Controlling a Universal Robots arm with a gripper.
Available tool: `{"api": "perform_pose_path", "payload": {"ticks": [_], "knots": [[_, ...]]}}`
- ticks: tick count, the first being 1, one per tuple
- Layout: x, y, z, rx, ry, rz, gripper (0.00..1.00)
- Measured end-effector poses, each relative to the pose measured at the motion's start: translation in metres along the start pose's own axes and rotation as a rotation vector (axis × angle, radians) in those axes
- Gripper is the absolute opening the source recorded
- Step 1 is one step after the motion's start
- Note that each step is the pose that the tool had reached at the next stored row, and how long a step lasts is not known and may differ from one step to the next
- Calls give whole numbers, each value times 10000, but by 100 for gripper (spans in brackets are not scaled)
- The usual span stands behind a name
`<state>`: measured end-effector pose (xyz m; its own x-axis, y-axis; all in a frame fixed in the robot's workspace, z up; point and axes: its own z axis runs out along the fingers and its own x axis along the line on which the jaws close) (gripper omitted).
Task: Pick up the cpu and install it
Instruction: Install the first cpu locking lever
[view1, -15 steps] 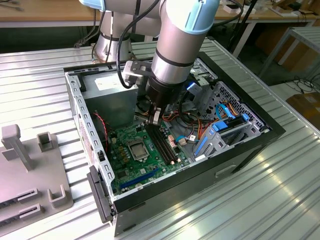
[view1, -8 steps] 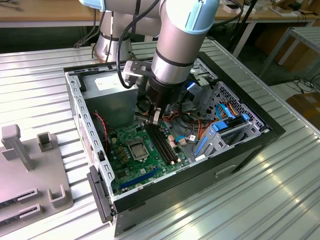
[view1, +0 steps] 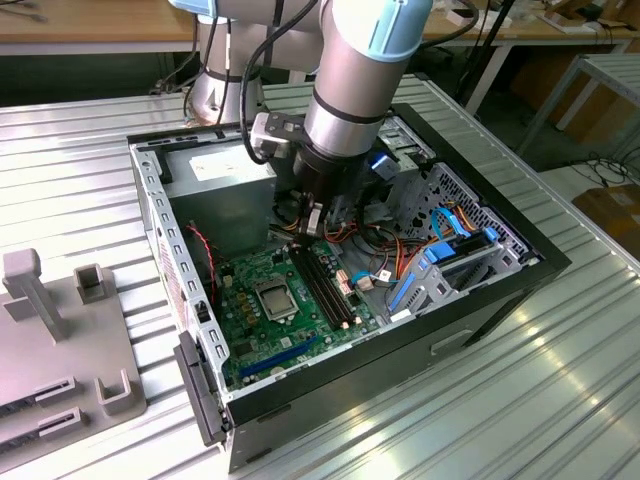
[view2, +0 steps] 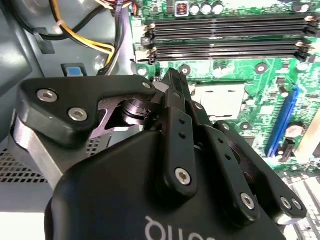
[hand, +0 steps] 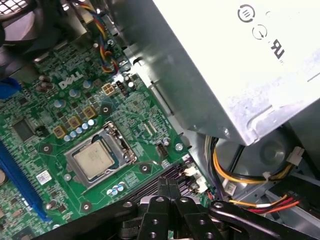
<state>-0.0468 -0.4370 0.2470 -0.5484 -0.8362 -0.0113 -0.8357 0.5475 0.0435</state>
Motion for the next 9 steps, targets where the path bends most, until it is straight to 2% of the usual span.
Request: {"api": "perform_pose_path", "payload": {"ticks": [2,9], "knots": [[-14,12,17,-13,-19,-1,11],[-16,106,75,-17,-25,-16,11]]}}
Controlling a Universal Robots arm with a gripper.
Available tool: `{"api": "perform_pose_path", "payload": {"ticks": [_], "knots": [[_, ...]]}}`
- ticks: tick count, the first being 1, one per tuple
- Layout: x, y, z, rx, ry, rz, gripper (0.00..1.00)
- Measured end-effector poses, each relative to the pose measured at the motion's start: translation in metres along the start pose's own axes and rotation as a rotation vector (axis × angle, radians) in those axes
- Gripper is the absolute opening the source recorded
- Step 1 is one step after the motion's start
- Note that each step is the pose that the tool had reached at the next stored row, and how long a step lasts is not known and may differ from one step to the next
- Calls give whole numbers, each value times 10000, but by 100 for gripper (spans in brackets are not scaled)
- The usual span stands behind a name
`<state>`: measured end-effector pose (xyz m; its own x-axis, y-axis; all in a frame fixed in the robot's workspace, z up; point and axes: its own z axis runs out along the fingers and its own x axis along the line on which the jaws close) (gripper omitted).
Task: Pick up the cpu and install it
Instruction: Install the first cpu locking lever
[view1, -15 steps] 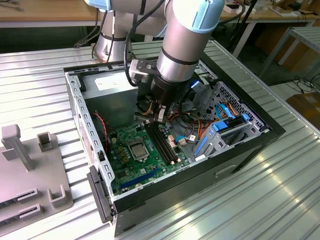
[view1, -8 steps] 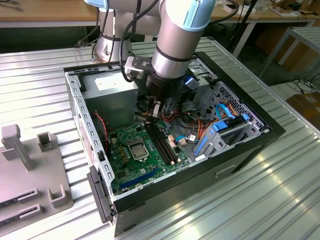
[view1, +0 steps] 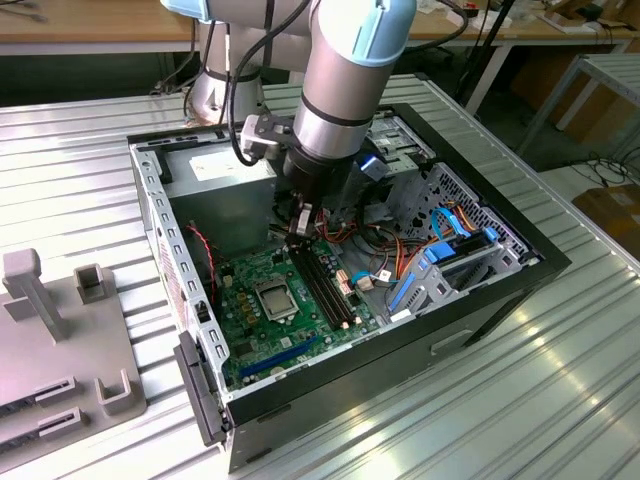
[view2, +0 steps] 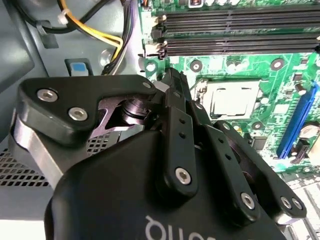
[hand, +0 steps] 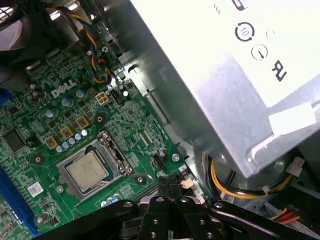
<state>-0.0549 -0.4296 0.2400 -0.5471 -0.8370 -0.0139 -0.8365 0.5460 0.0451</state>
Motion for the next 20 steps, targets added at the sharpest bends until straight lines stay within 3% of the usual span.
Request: {"api": "perform_pose_path", "payload": {"ticks": [3,11,19,20], "knots": [[20,24,4,0,4,-55,11],[82,12,1,7,39,-417,11],[91,31,-52,118,242,-761,11],[96,39,-61,166,324,-827,11]]}}
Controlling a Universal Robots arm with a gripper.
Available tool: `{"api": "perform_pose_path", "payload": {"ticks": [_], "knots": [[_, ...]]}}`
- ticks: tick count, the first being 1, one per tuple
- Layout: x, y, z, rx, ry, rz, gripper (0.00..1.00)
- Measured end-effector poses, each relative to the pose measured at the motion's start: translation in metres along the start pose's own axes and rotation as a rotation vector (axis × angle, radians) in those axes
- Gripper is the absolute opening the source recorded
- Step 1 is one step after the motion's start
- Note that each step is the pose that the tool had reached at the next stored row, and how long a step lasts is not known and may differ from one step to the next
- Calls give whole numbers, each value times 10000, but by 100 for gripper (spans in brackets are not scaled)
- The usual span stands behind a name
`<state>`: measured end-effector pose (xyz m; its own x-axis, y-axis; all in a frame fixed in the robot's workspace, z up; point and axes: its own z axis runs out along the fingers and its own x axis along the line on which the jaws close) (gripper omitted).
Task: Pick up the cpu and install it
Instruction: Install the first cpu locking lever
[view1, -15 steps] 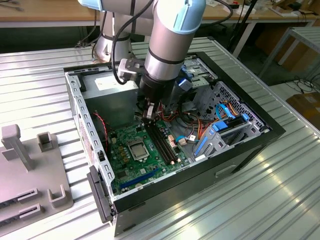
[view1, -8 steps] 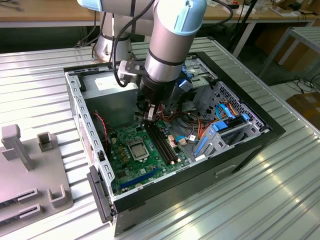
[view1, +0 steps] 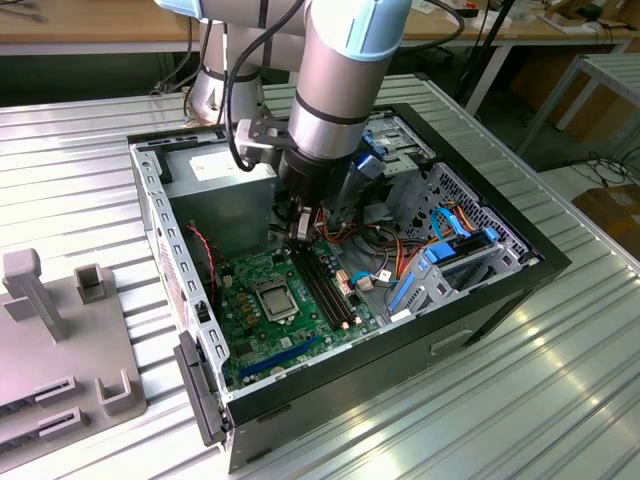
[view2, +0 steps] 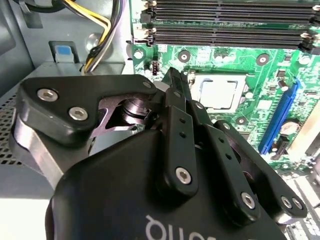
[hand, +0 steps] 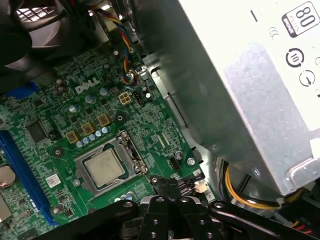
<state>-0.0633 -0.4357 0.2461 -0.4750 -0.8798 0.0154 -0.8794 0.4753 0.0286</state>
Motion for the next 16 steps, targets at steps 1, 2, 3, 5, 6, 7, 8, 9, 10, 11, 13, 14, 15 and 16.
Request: {"api": "perform_pose_path", "payload": {"ticks": [1,2,3,5,6,7,8,9,10,11,13,14,15,16], "knots": [[3,5,-1,28,50,-50,11],[5,9,-1,52,95,-100,11],[8,15,-2,82,151,-169,11],[12,21,-6,111,207,-277,11],[12,22,-8,117,217,-327,11],[12,23,-8,121,222,-397,11],[11,24,-7,123,223,-462,11],[10,25,-8,126,226,-561,11],[10,25,-7,129,228,-655,11],[10,25,-7,133,231,-803,11],[9,26,-8,138,237,-1024,11],[8,27,-7,140,237,-1099,11],[8,30,-7,142,239,-1146,11],[9,34,-8,142,241,-1178,11]]}}
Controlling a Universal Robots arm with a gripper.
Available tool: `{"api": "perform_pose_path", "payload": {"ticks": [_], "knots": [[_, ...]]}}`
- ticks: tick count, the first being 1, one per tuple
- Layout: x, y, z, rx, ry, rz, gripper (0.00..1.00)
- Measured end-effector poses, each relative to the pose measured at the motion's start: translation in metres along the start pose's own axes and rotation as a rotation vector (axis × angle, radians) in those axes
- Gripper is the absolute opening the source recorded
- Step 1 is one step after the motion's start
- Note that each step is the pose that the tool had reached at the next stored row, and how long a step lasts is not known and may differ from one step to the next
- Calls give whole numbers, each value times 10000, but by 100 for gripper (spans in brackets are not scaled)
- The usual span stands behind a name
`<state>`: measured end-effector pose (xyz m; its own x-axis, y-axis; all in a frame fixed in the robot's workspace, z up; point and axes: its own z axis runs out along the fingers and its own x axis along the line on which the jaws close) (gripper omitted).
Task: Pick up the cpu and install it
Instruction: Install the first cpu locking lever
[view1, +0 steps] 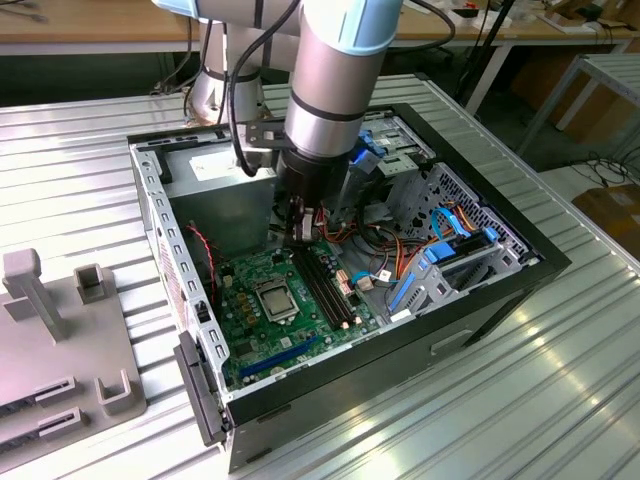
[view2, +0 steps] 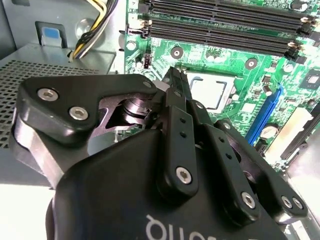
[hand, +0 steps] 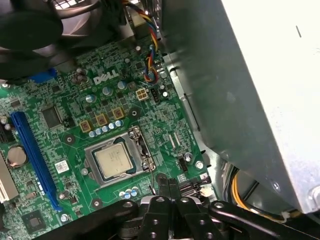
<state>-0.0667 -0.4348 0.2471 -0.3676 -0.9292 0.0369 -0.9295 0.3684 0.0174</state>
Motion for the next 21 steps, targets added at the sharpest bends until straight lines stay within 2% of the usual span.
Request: {"api": "perform_pose_path", "payload": {"ticks": [4,7,11,16,21], "knots": [[14,41,-12,3,2,-86,11],[17,48,-24,13,2,-302,11],[18,49,-26,47,21,-1240,11],[21,54,-25,86,36,-2164,11],[37,71,-24,95,43,-2504,11]]}}
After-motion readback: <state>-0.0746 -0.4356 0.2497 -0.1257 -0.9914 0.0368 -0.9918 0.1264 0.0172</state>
